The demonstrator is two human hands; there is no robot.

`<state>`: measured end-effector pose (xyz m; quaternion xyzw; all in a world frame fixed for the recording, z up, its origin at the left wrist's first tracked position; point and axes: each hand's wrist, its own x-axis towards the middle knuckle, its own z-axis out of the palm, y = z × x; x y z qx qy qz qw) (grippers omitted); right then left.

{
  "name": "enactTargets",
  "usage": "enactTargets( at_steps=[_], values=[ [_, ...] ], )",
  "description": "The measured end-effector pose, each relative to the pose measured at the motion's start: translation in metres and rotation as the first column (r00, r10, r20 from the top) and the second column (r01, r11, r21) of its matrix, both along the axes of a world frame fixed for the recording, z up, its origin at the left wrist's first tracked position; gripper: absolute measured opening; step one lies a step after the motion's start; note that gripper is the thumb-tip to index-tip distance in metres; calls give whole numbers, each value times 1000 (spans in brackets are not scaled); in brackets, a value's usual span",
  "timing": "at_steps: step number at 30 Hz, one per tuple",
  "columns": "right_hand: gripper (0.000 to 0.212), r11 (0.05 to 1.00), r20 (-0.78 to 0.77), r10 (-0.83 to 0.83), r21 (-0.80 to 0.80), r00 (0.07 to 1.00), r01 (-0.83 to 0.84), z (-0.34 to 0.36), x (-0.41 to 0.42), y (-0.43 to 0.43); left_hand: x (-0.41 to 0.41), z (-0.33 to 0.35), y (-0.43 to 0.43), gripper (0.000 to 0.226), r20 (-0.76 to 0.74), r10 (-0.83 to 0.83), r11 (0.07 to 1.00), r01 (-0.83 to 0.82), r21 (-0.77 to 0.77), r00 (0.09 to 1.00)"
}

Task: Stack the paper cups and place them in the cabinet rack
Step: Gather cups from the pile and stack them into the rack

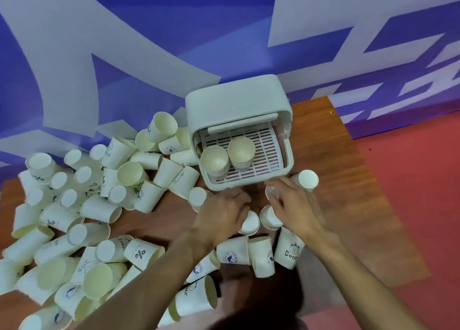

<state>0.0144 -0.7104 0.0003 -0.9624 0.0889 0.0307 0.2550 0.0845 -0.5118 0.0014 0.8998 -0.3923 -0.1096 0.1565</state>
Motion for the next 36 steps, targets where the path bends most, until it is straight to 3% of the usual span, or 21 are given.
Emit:
enactTargets(
  at_steps=[5,11,17,21,24,27,33,36],
  values=[
    [29,993,-78,-111,-47,991,108,-1,-45,-24,-21,-6,-4,30,-55,41,991,-33,130,998],
    [44,999,-180,-32,-48,983,24,-5,-65,-13,-37,-15,-3,54,-71,29,976,-13,216,997],
    [65,993,-232,2,-117,973,-30,-16,-50,3,-32,-26,-5,43,-106,102,982,-83,171,989],
    [62,991,-280,44,-112,959,-78,-26,-38,10,-28,-28,-1,49,-165,165,984,-153,86,972],
    [55,994,-254,45,-89,966,-70,-32,-33,15,-28,-22,13,58,-63,215,976,-213,36,975],
    [46,998,-191,9,-57,982,-21,-34,-34,22,-28,-26,33,53,39,201,976,-204,78,979],
    [40,997,-208,-4,-75,978,-12,-38,-42,24,-28,-34,39,43,-152,394,919,-386,80,907],
    [30,990,-210,60,-116,976,-86,-38,-37,26,-25,-43,38,37,-229,385,923,-374,91,894]
  ],
)
